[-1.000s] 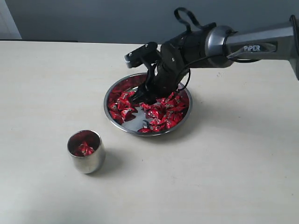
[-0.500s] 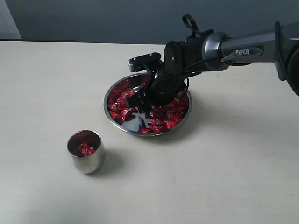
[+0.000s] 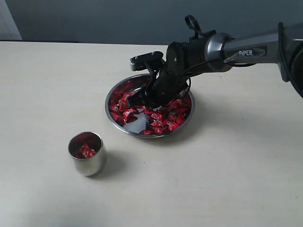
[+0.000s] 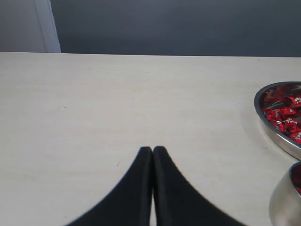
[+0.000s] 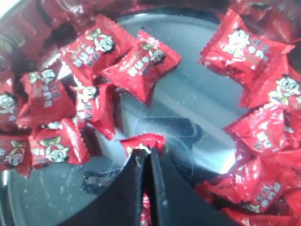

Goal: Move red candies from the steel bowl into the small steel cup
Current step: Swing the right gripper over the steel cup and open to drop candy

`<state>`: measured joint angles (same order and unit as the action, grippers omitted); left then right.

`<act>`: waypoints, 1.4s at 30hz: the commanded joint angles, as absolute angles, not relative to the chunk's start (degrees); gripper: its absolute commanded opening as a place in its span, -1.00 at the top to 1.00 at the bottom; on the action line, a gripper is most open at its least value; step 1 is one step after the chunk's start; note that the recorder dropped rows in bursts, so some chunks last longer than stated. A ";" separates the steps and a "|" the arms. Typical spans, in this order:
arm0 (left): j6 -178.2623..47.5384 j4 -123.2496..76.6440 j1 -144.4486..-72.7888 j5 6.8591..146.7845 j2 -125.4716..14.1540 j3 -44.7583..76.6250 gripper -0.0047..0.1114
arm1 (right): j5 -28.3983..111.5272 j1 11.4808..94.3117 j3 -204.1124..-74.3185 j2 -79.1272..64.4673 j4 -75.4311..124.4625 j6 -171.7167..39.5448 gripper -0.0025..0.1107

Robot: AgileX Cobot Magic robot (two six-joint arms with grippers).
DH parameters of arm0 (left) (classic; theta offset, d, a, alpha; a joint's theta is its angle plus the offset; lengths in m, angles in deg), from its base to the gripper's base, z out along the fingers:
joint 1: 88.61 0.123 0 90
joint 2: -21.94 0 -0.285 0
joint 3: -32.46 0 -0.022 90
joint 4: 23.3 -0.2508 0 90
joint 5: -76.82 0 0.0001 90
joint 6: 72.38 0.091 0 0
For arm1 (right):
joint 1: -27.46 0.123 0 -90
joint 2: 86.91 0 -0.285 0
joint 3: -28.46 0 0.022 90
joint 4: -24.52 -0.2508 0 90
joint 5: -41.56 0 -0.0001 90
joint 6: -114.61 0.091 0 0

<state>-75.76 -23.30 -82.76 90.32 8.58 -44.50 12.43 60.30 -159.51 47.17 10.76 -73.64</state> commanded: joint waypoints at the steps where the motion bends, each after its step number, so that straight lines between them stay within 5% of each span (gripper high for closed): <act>1: -75.88 -23.30 -83.05 90.19 8.85 -44.76 0.91 | 12.99 60.10 -159.81 46.36 10.97 -73.90 0.93; 10: -75.88 -23.30 -83.05 90.19 8.85 -44.76 0.91 | 11.26 60.96 -159.81 37.80 7.48 -74.20 0.93; 21: -75.88 -23.30 -83.05 90.19 8.85 -44.76 0.91 | 4.19 77.36 -159.71 33.72 4.83 -81.19 0.93; 30: -75.88 -23.30 -83.05 90.19 8.85 -44.76 0.91 | -1.60 80.12 -159.71 33.72 3.26 -82.76 0.93; 36: -75.88 -23.30 -83.05 90.19 8.85 -44.76 0.91 | -2.47 80.12 -159.71 33.72 3.63 -85.29 0.33; 42: -75.88 -23.30 -83.05 90.19 8.85 -44.76 0.91 | 1.11 79.45 -159.71 33.72 9.37 -82.49 0.26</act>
